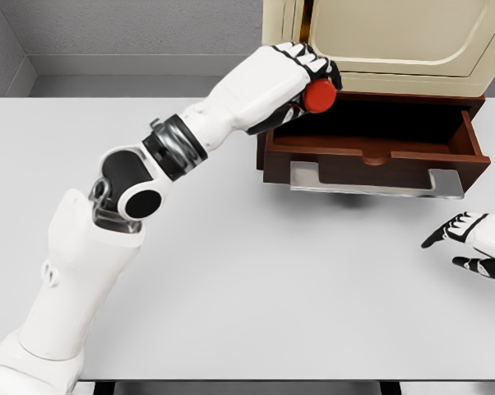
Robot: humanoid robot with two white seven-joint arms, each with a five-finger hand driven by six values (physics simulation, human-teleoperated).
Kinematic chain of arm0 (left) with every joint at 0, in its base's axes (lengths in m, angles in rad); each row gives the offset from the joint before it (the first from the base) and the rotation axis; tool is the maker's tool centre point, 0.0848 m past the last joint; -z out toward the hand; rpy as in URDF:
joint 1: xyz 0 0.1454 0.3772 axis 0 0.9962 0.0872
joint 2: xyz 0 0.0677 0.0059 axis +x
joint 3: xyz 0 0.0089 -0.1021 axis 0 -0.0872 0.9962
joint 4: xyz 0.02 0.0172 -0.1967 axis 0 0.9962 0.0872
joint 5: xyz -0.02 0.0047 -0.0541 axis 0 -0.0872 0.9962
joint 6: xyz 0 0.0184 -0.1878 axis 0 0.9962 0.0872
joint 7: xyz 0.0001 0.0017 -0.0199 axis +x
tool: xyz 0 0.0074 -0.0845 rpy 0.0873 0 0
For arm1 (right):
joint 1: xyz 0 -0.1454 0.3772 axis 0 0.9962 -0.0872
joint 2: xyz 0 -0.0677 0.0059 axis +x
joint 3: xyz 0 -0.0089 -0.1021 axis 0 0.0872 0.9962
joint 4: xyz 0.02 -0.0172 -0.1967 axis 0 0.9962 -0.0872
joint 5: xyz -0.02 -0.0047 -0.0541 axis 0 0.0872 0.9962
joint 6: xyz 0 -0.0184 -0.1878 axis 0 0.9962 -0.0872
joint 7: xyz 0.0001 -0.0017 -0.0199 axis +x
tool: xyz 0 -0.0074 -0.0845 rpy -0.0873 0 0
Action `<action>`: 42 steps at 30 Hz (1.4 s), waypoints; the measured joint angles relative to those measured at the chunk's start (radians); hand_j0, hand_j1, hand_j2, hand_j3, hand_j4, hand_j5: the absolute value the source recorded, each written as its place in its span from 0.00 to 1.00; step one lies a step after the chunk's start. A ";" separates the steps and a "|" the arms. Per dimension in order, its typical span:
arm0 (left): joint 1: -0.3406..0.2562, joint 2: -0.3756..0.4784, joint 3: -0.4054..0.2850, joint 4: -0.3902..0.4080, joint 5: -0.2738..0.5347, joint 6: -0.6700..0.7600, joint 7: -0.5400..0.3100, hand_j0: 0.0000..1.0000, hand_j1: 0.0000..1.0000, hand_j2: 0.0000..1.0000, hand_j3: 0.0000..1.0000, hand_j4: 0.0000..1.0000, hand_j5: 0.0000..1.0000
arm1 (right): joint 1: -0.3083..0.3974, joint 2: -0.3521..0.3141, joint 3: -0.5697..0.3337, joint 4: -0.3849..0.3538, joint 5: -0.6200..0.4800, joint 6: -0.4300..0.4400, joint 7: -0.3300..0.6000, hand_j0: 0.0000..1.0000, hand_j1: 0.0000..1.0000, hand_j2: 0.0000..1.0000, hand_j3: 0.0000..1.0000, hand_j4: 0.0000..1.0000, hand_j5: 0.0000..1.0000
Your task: Put the switch into the drawer with left arm, and close the drawer with right arm
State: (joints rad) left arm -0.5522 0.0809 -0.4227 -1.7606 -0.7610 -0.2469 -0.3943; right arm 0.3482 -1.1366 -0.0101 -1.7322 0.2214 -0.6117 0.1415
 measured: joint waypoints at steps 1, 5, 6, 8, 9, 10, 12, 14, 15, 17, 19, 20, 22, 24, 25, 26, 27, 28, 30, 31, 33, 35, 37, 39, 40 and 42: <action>-0.002 -0.004 -0.003 0.000 -0.004 0.001 0.000 0.34 0.34 0.34 0.34 0.34 0.34 | 0.000 0.000 0.000 0.000 0.000 0.000 0.000 0.66 0.66 0.66 0.66 0.66 0.66; -0.015 -0.026 -0.024 0.007 -0.033 0.006 0.000 0.34 0.34 0.34 0.34 0.34 0.34 | -0.002 0.000 0.000 -0.002 0.000 0.000 0.004 0.66 0.66 0.66 0.66 0.66 0.66; -0.017 -0.033 -0.028 0.009 -0.042 0.007 0.000 0.34 0.34 0.34 0.34 0.34 0.34 | -0.003 0.000 0.000 -0.003 0.000 0.000 0.005 0.66 0.66 0.66 0.66 0.66 0.66; -0.017 -0.043 -0.033 0.013 -0.055 0.008 0.000 0.35 0.35 0.35 0.35 0.35 0.35 | -0.003 0.000 0.000 -0.004 0.000 0.000 0.006 0.66 0.66 0.66 0.66 0.66 0.66; -0.015 -0.048 -0.034 0.014 -0.063 0.008 0.000 0.35 0.35 0.35 0.35 0.35 0.35 | -0.003 0.000 0.000 -0.004 0.000 0.000 0.007 0.66 0.66 0.66 0.66 0.66 0.66; -0.015 -0.051 -0.037 0.015 -0.070 0.008 0.000 0.38 0.38 0.38 0.38 0.38 0.38 | -0.003 0.000 0.001 -0.004 0.000 0.000 0.007 0.66 0.66 0.66 0.66 0.66 0.66; -0.017 -0.055 -0.040 0.016 -0.080 0.008 0.000 0.63 0.63 0.63 0.63 0.63 0.63 | -0.003 0.002 0.000 -0.004 0.000 0.000 0.007 0.66 0.66 0.66 0.66 0.66 0.66; -0.017 -0.057 -0.042 0.016 -0.085 0.009 0.000 0.77 0.77 0.77 0.77 0.77 0.77 | -0.003 0.004 0.000 -0.004 0.000 0.000 0.007 0.66 0.66 0.66 0.66 0.66 0.66; -0.017 -0.058 -0.042 0.016 -0.087 0.009 0.001 0.78 0.78 0.78 0.78 0.78 0.78 | -0.005 0.005 0.000 -0.003 0.000 0.000 0.008 0.66 0.66 0.66 0.66 0.66 0.66; -0.017 -0.059 -0.042 0.016 -0.089 0.009 0.001 0.79 0.79 0.79 0.79 0.79 0.79 | -0.005 0.005 0.000 -0.004 0.000 0.000 0.008 0.66 0.66 0.66 0.66 0.66 0.66; -0.015 -0.059 -0.043 0.015 -0.090 0.009 0.001 0.79 0.79 0.79 0.79 0.79 0.79 | -0.005 0.005 0.000 -0.002 0.000 0.000 0.008 0.66 0.66 0.66 0.66 0.66 0.66; -0.015 -0.059 -0.043 0.014 -0.091 0.009 0.001 0.79 0.79 0.79 0.79 0.79 0.79 | -0.005 0.005 0.000 0.000 0.000 0.000 0.008 0.66 0.66 0.66 0.66 0.66 0.66; -0.015 -0.059 -0.043 0.013 -0.091 0.009 0.001 0.79 0.79 0.79 0.79 0.79 0.79 | -0.005 0.006 0.000 0.001 0.000 0.000 0.010 0.66 0.66 0.66 0.66 0.66 0.66; -0.015 -0.059 -0.043 0.011 -0.091 0.009 0.001 0.79 0.79 0.79 0.79 0.79 0.79 | -0.005 0.006 0.000 0.002 0.000 0.000 0.012 0.66 0.66 0.66 0.66 0.66 0.66; -0.015 -0.059 -0.043 0.011 -0.091 0.009 0.001 0.79 0.79 0.79 0.79 0.79 0.79 | -0.005 0.008 0.000 0.002 0.000 0.000 0.013 0.66 0.66 0.66 0.66 0.66 0.66; -0.014 -0.059 -0.043 0.010 -0.091 0.009 0.001 0.79 0.79 0.79 0.79 0.79 0.79 | -0.005 0.011 0.000 0.002 0.000 0.000 0.014 0.66 0.66 0.66 0.66 0.66 0.66; -0.014 -0.059 -0.043 0.009 -0.091 0.009 0.001 0.79 0.79 0.79 0.79 0.79 0.79 | -0.005 0.014 0.000 0.002 0.000 0.000 0.014 0.66 0.66 0.66 0.66 0.66 0.66; -0.012 -0.059 -0.044 0.008 -0.092 0.009 0.001 0.79 0.79 0.79 0.79 0.79 0.79 | -0.005 0.016 0.000 0.002 0.000 0.000 0.015 0.66 0.66 0.66 0.66 0.66 0.66; -0.009 -0.059 -0.044 0.005 -0.090 0.008 0.001 0.83 0.83 0.83 0.83 0.83 0.83 | -0.005 0.018 0.000 0.002 0.000 0.000 0.015 0.66 0.66 0.66 0.66 0.66 0.66; -0.005 -0.058 -0.043 -0.001 -0.089 0.005 0.001 0.85 0.85 0.85 0.85 0.85 0.85 | -0.005 0.018 -0.001 0.002 0.000 0.000 0.015 0.66 0.66 0.66 0.66 0.66 0.66; 0.000 -0.047 -0.038 -0.020 -0.083 -0.029 0.001 0.99 0.99 0.99 0.99 0.99 0.99 | -0.017 0.019 -0.001 -0.001 -0.001 0.000 0.015 0.67 0.67 0.67 0.67 0.67 0.67; 0.000 -0.010 -0.005 -0.030 -0.063 -0.127 0.002 0.99 0.99 0.99 0.99 0.99 0.99 | -0.029 0.019 0.000 -0.003 -0.001 0.000 0.015 0.67 0.67 0.67 0.67 0.67 0.67; 0.005 0.059 0.051 -0.036 0.003 -0.242 0.002 1.00 1.00 1.00 1.00 1.00 1.00 | -0.037 0.019 0.000 -0.004 -0.002 0.000 0.015 0.67 0.67 0.67 0.67 0.67 0.67; 0.011 0.149 0.117 -0.039 0.094 -0.302 0.002 1.00 1.00 1.00 1.00 1.00 1.00 | -0.037 0.019 0.001 -0.006 -0.004 0.000 0.014 0.67 0.67 0.67 0.67 0.67 0.67; 0.012 0.196 0.151 -0.040 0.141 -0.320 0.002 1.00 1.00 1.00 1.00 1.00 1.00 | -0.037 0.019 0.002 -0.006 -0.004 0.000 0.014 0.67 0.67 0.67 0.67 0.67 0.67; 0.069 0.274 0.236 -0.040 0.231 -0.343 0.002 1.00 1.00 1.00 1.00 1.00 1.00 | -0.037 0.019 0.002 -0.007 -0.005 0.000 0.014 0.67 0.67 0.67 0.67 0.67 0.67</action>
State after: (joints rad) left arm -0.4833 0.3547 -0.1866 -1.8006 -0.5301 -0.5898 -0.3922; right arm 0.3114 -1.1174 -0.0079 -1.7391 0.2163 -0.6118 0.1555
